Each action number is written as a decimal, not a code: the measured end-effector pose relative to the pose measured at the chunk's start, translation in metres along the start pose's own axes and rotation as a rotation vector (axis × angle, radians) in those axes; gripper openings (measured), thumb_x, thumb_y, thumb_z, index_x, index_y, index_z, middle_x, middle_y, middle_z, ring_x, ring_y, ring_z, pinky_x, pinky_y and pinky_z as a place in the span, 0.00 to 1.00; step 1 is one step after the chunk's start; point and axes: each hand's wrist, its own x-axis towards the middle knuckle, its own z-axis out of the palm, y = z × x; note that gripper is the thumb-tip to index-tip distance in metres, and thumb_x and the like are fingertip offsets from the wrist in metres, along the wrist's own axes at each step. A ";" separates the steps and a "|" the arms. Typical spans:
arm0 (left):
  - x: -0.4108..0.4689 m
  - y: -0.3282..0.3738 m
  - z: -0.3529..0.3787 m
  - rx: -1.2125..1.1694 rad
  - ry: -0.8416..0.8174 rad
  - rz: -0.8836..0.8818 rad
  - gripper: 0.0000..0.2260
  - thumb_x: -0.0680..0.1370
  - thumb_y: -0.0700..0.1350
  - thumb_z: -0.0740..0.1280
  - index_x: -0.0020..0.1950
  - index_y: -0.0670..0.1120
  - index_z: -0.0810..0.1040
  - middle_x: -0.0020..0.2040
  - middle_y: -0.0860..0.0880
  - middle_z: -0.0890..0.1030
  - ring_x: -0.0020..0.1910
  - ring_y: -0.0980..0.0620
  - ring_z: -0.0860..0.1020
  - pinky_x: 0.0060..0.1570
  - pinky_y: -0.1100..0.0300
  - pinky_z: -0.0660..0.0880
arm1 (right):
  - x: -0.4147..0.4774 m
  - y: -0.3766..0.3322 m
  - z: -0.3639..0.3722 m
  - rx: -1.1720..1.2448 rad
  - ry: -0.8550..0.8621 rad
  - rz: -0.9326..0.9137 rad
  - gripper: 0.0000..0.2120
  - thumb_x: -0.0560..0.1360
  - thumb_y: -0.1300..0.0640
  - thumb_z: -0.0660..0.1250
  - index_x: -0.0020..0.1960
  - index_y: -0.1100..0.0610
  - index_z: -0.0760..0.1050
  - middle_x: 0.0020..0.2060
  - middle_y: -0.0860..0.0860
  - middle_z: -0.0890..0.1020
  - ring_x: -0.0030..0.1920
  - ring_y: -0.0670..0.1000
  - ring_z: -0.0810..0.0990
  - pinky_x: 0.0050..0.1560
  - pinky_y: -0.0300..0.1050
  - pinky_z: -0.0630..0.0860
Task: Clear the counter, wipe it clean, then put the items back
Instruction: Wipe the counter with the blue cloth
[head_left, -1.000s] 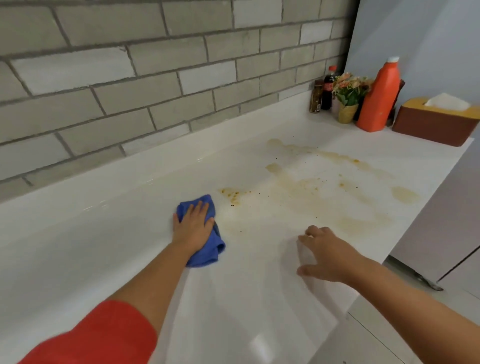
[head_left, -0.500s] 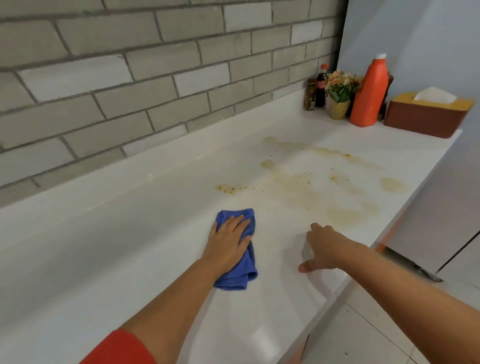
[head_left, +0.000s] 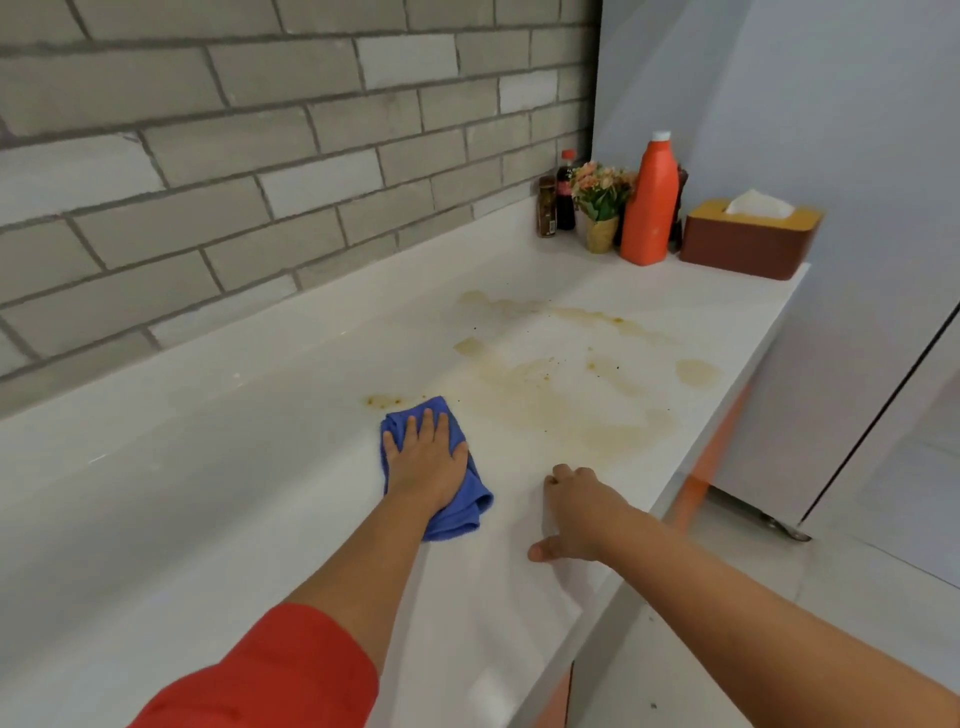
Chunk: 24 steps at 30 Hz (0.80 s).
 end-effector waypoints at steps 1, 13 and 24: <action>-0.008 0.011 0.002 -0.002 -0.010 0.055 0.26 0.82 0.55 0.45 0.77 0.47 0.42 0.78 0.49 0.42 0.77 0.48 0.42 0.72 0.45 0.37 | 0.000 0.001 0.001 0.004 0.002 0.003 0.39 0.72 0.41 0.67 0.72 0.64 0.58 0.68 0.56 0.63 0.67 0.57 0.63 0.62 0.48 0.70; -0.083 -0.110 0.003 -0.007 0.101 -0.075 0.28 0.80 0.61 0.44 0.77 0.50 0.47 0.78 0.53 0.47 0.77 0.53 0.47 0.74 0.50 0.42 | -0.008 0.005 0.003 0.055 0.028 0.005 0.41 0.72 0.39 0.66 0.73 0.65 0.57 0.68 0.55 0.63 0.68 0.55 0.63 0.64 0.49 0.71; -0.114 -0.011 0.016 -0.029 0.052 -0.005 0.25 0.82 0.54 0.47 0.77 0.50 0.45 0.78 0.52 0.44 0.77 0.51 0.44 0.73 0.49 0.37 | -0.007 0.007 0.002 -0.003 -0.010 -0.007 0.38 0.73 0.38 0.64 0.69 0.66 0.63 0.67 0.57 0.64 0.65 0.57 0.66 0.62 0.49 0.70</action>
